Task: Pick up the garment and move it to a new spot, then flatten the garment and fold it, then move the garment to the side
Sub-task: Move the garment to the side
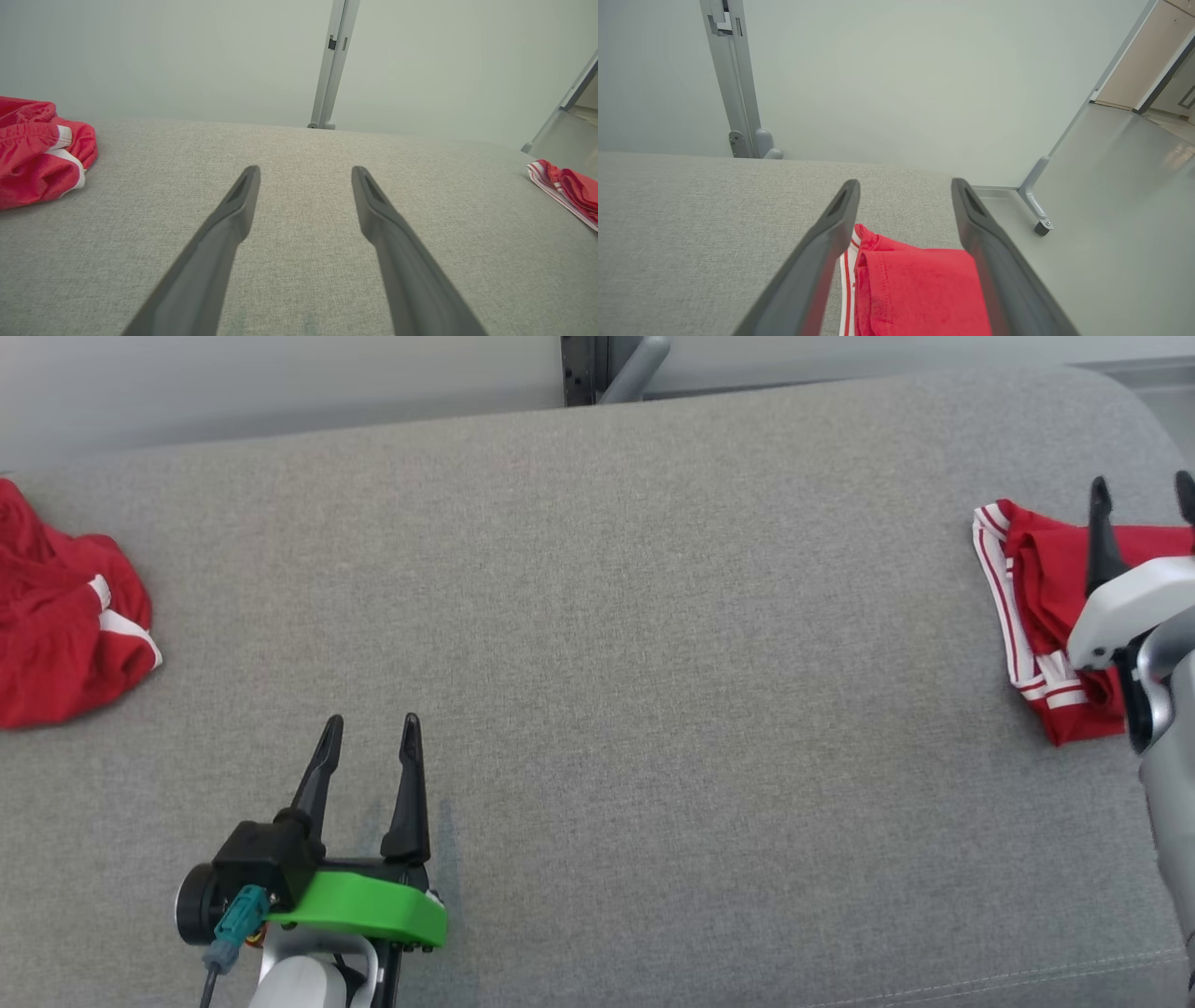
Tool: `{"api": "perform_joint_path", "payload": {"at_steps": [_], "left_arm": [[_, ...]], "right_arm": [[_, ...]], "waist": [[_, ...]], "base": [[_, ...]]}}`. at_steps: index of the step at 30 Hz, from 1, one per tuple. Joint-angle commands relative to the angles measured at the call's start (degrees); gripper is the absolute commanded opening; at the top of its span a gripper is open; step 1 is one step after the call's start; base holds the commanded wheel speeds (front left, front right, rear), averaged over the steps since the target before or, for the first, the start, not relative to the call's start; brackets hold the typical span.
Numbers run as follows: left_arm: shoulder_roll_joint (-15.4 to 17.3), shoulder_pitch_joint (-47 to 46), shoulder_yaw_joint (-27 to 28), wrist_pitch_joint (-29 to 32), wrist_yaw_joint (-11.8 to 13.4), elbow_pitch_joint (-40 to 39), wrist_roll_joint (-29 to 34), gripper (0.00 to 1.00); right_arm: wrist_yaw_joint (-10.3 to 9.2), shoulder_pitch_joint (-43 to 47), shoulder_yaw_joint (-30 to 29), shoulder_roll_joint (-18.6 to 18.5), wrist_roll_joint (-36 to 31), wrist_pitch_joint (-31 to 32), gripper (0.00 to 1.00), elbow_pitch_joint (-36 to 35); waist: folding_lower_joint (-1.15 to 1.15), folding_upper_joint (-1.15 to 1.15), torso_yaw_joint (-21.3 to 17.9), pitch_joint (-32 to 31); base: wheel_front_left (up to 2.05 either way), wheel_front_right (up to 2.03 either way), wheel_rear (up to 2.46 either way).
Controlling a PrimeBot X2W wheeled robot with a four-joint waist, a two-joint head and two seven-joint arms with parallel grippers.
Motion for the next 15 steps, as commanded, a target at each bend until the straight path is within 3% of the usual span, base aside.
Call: {"api": "perform_joint_path", "payload": {"at_steps": [1,6,15], "left_arm": [[-0.31,0.99,0.25,-0.35,0.01,0.63,-0.56,1.00],[-1.19,2.33,1.47,-0.46,-0.40,2.33,-0.71,1.00],[-2.24,6.82,4.38,-0.45,-0.19,3.18,1.32,1.00]], "right_arm": [[-0.10,2.38,0.87,0.41,1.33,-0.22,1.00,-1.37],[-0.10,10.16,5.13,2.57,6.50,-0.23,1.00,-9.39],[-0.09,27.34,3.71,9.83,7.83,-0.22,1.00,-24.64]], "waist": [[0.00,0.00,-0.49,-4.93],[0.00,0.00,-0.20,-9.39],[0.00,0.00,1.11,-13.20]], "base": [[0.00,0.00,0.00],[0.00,0.00,0.00],[0.00,0.00,0.00]]}}
